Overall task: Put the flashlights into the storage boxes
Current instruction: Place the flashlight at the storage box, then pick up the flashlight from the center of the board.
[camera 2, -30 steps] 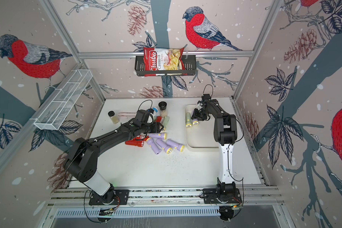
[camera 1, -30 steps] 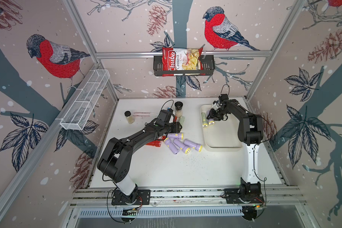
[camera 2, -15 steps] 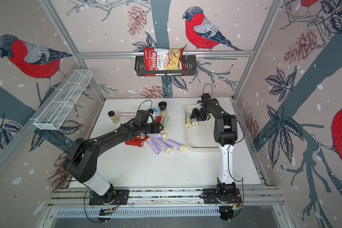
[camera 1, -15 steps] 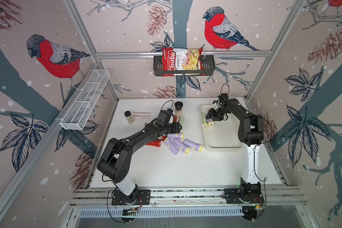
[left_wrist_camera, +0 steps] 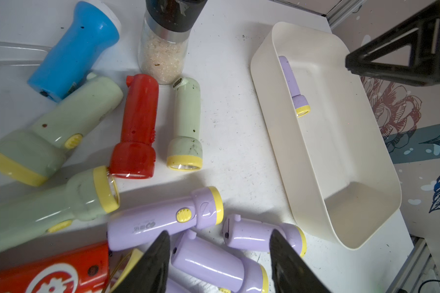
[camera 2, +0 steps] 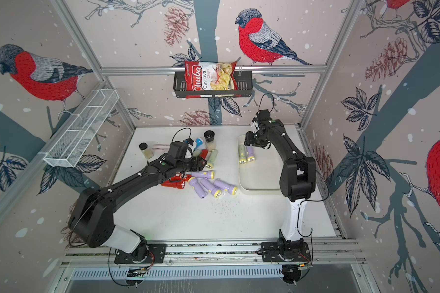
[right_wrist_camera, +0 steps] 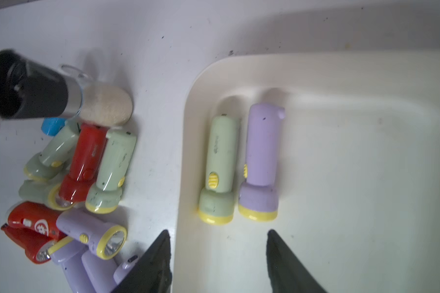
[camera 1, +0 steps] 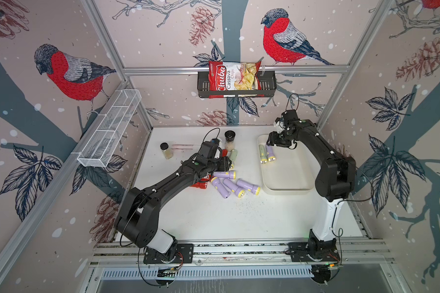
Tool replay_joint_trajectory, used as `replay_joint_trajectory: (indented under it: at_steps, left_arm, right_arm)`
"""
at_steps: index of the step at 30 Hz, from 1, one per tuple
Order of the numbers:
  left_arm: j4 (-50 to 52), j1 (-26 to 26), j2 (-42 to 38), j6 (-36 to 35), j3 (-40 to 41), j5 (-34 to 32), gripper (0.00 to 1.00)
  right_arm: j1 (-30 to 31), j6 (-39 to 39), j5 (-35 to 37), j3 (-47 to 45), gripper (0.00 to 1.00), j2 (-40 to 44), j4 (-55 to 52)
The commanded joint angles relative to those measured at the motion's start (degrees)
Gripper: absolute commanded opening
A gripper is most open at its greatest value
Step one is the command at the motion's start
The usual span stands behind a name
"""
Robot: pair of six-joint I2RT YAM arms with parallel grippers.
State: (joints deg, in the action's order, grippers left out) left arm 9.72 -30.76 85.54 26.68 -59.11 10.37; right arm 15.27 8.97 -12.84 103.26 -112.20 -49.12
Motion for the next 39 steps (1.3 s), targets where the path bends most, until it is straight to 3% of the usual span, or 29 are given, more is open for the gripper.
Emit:
replay_joint_trajectory:
  at_steps: [1, 12, 18, 26, 39]
  left_arm:
    - [1.11, -0.29, -3.25, 0.67, 2.66, -1.64, 0.62]
    - [2.01, -0.24, -13.80, 3.06, 12.45, -5.07, 0.63]
    - [0.89, -0.16, -17.99, 4.52, 16.76, -7.42, 0.63]
    - [1.63, 2.37, -22.94, 4.73, 19.58, -9.32, 0.64]
    - [1.71, 2.64, -25.68, 6.55, 21.72, -9.58, 0.64]
  right_arm:
    - [3.70, 0.42, 3.95, -5.49, 0.61, 5.66, 1.45]
    - [19.20, 0.73, 12.95, -20.28, 0.61, 18.79, 6.23]
    - [24.54, -1.64, 12.05, -24.31, 0.61, 20.18, 5.56]
    - [30.20, -9.03, 13.86, -22.79, 0.64, 13.93, 0.42]
    - [30.53, -13.13, 15.20, -17.42, 0.64, 2.14, -2.11]
